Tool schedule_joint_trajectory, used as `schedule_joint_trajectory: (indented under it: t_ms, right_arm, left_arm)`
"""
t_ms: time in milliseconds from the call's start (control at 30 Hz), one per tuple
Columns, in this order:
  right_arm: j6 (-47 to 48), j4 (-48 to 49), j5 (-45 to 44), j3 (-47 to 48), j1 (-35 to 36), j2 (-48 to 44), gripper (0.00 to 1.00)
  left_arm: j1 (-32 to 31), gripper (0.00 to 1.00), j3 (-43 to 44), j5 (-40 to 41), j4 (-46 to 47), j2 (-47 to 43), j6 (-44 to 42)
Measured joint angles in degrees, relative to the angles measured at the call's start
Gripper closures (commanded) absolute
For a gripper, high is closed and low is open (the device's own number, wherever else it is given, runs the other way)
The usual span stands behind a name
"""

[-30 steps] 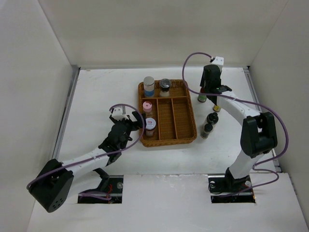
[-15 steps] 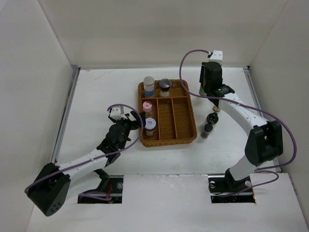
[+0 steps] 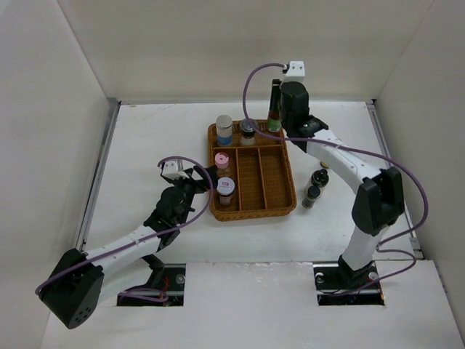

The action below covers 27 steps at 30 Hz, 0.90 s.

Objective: Organize the condiment bottles

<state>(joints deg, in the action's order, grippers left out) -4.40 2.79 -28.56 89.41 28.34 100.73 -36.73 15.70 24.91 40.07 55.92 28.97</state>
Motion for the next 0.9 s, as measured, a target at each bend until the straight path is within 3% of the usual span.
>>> schedule_joint_trajectory:
  t_ms: [333,433,533,733,900]
  right_arm:
    - [-4.0,1.9,1.2,-4.5,0.0,7.7,0.69]
    - [-4.8,4.4,1.2,-5.8,0.0,7.4,0.56]
    - [-5.8,6.7,1.2,-7.4,0.0,7.0,0.37]
    - [-6.6,7.1,1.5,-8.7,0.0,5.4,0.22]
    - [-6.8,6.9,1.6,-9.4,0.2,-0.5,0.18]
  left_arm:
    - [0.3,0.03,-0.6,0.0,0.0,-0.2,0.0]
    - [0.3,0.03,-0.6,-0.1,0.0,0.1,0.0]
    - [0.3,0.03,-0.6,-0.1,0.1,0.3,0.0]
    - [0.3,0.03,-0.6,-0.1,0.1,1.1,0.0]
    - [0.3,0.03,-0.6,-0.1,0.1,1.2,0.0]
